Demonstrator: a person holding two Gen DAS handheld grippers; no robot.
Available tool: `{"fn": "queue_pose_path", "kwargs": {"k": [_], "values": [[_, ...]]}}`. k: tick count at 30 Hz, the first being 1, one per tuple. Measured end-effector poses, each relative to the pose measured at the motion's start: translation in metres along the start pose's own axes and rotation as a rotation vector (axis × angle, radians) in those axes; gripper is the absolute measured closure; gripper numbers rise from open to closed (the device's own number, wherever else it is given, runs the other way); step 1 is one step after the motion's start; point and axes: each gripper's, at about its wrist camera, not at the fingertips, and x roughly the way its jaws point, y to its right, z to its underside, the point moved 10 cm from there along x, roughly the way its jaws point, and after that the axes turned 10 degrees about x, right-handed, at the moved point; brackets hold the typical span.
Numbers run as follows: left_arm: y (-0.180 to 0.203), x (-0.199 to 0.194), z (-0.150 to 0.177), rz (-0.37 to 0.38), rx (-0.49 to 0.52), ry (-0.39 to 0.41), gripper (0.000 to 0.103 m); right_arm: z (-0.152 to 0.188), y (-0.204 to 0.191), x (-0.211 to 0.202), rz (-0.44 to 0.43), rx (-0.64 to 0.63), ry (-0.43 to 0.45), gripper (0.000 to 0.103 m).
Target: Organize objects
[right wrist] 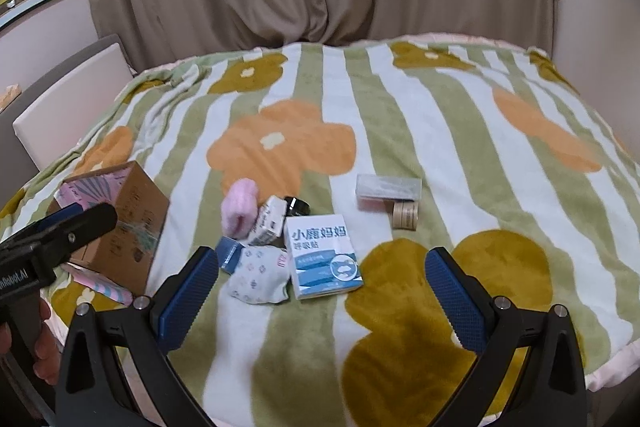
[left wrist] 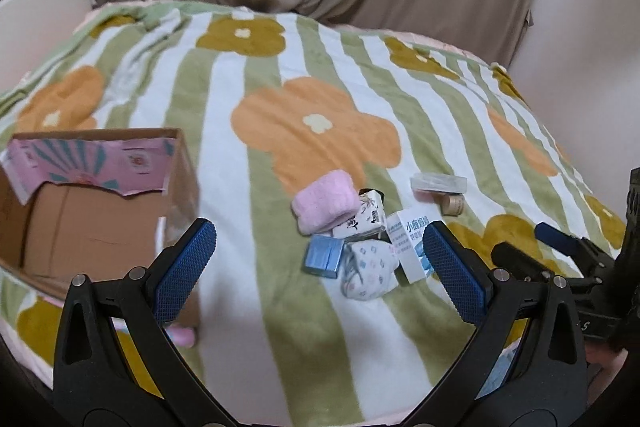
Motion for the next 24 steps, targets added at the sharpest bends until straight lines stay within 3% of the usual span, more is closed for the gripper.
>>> {"fn": "queue_pose_path", "kwargs": {"k": [13,24], "values": [[0.001,0.105,0.005,0.149,-0.127,-0.148,0.000,0.008,0.021,0.072,-0.069,0.025,-0.155,0.000],[-0.004,0.159,0.014,0.175,-0.163,-0.225,0.001,0.015,0.014,0.112,-0.176,0.025,-0.222,0.000]]}}
